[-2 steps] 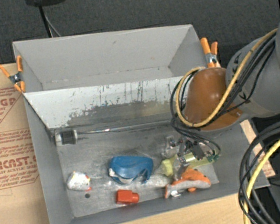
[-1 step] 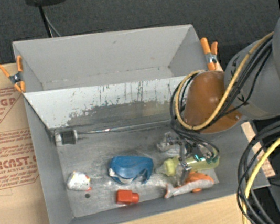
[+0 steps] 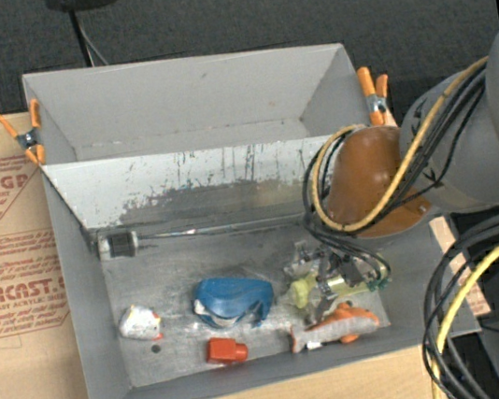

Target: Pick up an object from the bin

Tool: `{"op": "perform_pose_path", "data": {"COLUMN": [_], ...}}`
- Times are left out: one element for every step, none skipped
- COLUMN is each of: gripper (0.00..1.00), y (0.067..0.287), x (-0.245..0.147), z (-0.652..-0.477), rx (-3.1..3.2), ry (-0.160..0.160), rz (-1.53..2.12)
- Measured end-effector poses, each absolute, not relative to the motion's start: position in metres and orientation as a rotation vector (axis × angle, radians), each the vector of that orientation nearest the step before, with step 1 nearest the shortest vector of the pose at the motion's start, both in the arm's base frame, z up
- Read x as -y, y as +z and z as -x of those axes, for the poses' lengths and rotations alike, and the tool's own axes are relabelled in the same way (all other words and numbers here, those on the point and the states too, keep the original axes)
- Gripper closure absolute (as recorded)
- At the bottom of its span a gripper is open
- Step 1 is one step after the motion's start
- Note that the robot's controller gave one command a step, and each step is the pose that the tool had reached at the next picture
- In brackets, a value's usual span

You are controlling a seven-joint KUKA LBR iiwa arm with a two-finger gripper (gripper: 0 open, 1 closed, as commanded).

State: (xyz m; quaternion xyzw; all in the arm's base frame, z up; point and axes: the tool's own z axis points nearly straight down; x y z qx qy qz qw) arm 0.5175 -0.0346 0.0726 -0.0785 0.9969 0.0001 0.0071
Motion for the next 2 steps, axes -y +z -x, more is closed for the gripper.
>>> {"op": "perform_pose_path", "data": {"gripper": [1.0, 1.0], "y": [0.073, 0.216], "x": [0.035, 0.06], "z": [-0.517, -0.517], "rx": [-3.118, -3.121], "ry": [0.0, 0.0], "rz": [0.245, 0.333]}}
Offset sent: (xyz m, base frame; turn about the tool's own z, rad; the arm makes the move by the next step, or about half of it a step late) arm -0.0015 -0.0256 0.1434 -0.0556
